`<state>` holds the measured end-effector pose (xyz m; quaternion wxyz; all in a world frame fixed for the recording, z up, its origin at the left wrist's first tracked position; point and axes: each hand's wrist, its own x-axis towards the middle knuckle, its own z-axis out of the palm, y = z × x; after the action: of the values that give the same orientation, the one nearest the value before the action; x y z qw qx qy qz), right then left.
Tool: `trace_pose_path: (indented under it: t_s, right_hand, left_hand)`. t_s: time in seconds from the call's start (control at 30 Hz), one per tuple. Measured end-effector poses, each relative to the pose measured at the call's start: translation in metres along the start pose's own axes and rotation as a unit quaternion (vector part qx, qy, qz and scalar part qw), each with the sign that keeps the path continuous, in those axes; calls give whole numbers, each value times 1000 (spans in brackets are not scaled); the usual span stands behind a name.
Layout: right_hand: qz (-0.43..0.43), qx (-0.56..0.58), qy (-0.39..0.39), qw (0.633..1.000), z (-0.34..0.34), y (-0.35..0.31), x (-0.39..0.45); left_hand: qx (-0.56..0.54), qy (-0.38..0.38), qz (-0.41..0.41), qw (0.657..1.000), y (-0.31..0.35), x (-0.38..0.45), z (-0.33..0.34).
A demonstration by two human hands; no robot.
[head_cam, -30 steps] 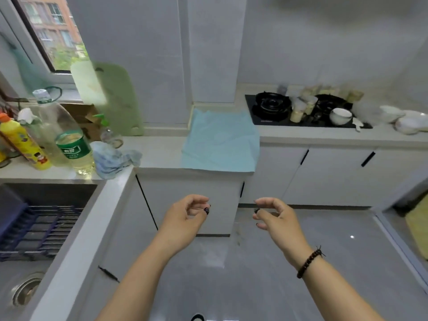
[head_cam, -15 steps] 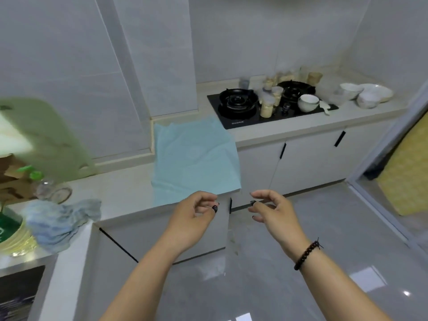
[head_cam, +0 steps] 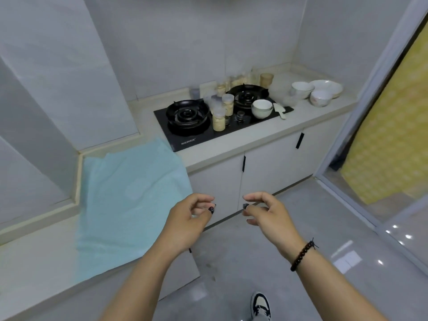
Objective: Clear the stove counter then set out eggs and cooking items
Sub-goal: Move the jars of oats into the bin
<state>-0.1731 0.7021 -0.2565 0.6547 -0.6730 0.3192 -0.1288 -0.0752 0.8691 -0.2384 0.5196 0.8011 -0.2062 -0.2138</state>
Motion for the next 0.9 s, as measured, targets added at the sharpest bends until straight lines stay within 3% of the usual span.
trace_pose_path:
  t_s: [0.43,0.73,0.9]
  right_hand:
    - [6,-26,19,999,-158,-53,183]
    - [28,-25,35,999,-196,-55,268]
    - [35,-52,16,998,-194,-65,336]
  left_hand:
    - [-40,-20,-15,999,84,188,137]
    - [-43,-32,-18,998,102,292,168]
    - [-44,-1,-32,999,95,361,164]
